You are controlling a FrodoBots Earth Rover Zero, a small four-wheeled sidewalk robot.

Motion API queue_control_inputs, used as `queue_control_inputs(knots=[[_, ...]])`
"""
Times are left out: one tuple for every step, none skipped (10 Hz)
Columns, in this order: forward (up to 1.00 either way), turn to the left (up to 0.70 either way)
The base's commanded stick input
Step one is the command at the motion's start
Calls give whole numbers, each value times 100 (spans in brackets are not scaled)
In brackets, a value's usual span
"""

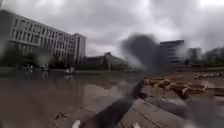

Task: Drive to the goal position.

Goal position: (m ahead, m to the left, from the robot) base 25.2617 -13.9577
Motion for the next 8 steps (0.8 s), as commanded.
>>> queue_control_inputs(knots=[[70, 0], [70, 0], [70, 0], [70, 0], [70, 0], [70, 0], [70, 0], [70, 0]])
